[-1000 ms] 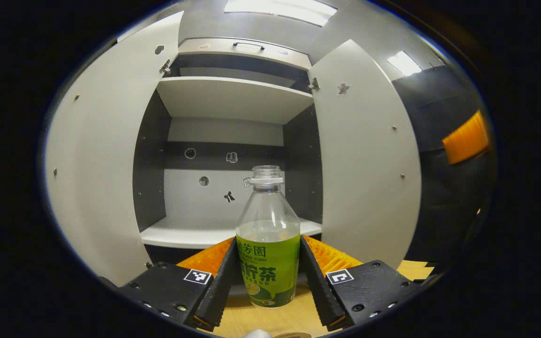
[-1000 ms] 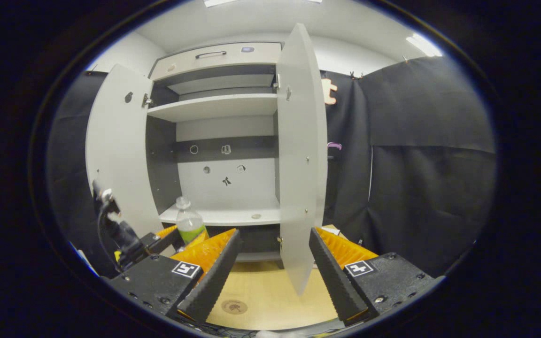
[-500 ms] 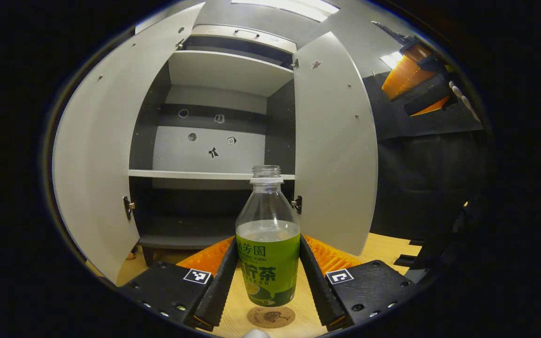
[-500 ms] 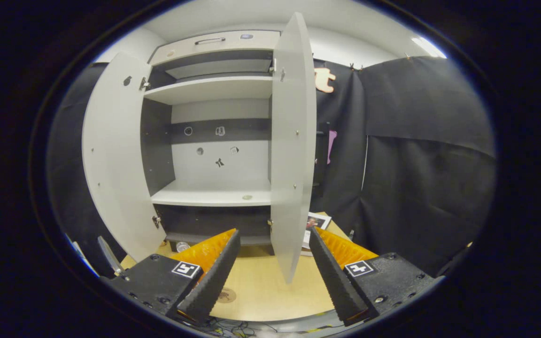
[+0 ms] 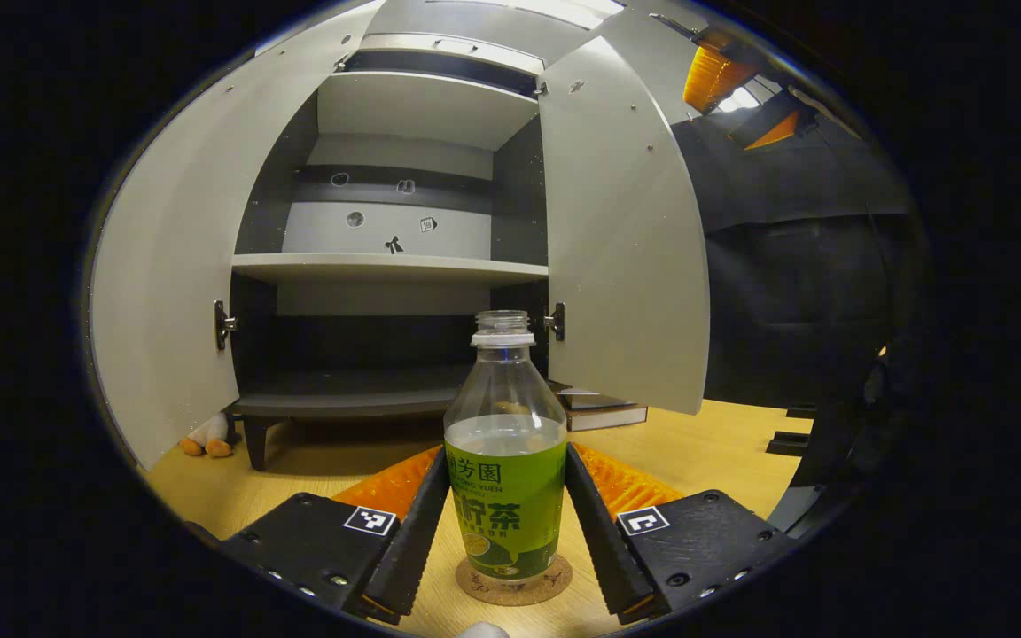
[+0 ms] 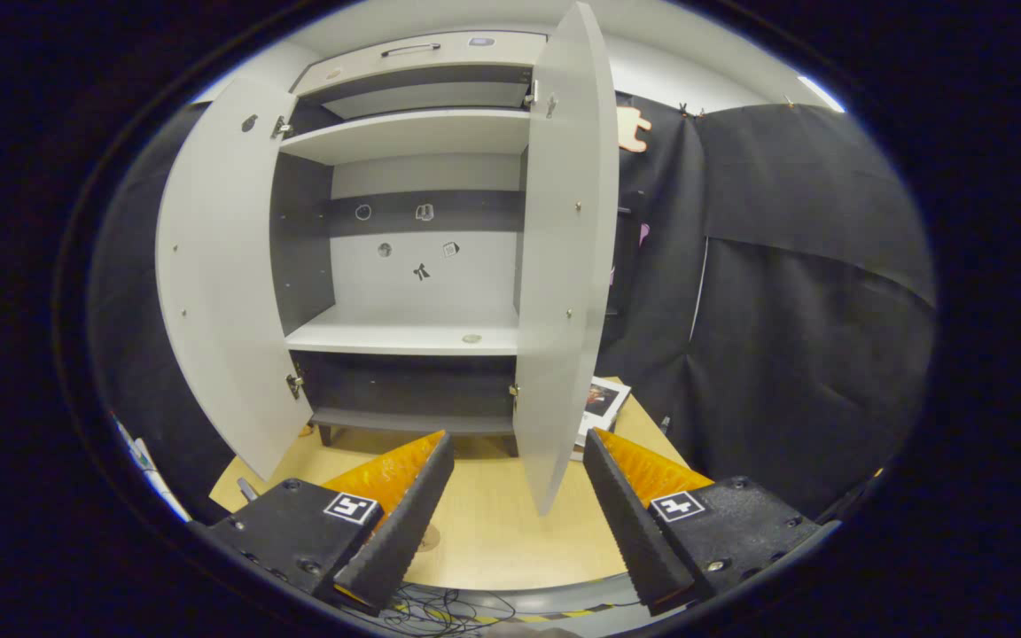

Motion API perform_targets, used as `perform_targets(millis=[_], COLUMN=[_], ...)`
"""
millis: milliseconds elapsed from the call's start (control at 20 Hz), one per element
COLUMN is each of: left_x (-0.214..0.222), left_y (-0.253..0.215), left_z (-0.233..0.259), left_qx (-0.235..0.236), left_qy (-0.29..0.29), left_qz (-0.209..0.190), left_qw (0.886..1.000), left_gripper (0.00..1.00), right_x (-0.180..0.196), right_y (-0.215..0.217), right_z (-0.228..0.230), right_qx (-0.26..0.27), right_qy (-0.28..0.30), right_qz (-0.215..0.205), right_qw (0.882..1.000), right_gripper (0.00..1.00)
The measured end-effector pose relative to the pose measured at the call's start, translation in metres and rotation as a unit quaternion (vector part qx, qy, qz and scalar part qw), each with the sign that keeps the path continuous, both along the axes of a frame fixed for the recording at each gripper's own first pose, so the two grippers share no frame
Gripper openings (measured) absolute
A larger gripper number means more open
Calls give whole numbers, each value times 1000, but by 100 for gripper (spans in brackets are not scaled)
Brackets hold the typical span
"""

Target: Grasp the bottle in the cabinet with the left hand and place it on the coaster, then close the right door with the right hand and the left door with the left hand.

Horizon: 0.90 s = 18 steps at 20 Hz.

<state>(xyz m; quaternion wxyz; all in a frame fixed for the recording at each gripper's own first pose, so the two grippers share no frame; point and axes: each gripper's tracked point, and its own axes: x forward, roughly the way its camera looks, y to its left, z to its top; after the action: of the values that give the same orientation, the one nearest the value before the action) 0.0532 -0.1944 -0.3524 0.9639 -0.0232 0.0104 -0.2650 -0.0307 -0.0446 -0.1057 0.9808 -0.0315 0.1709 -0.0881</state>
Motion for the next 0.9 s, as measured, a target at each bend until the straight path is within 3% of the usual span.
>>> perform_targets(millis=[550, 700, 900], left_x=[-6, -2, 8], left_y=[2, 5, 14], left_z=[-11, -1, 33], left_qx=[-4, 5, -3], left_qy=[12, 6, -6], left_qz=[1, 4, 18], left_qw=[1000, 1000, 1000], left_gripper=[78, 92, 97], right_x=[-3, -4, -4], right_y=[5, 0, -1], right_z=[-7, -4, 0], right_qx=[-13, -4, 8], right_qy=[14, 6, -3], right_qz=[10, 4, 0], right_qw=[1000, 1000, 1000], right_gripper=[97, 97, 97])
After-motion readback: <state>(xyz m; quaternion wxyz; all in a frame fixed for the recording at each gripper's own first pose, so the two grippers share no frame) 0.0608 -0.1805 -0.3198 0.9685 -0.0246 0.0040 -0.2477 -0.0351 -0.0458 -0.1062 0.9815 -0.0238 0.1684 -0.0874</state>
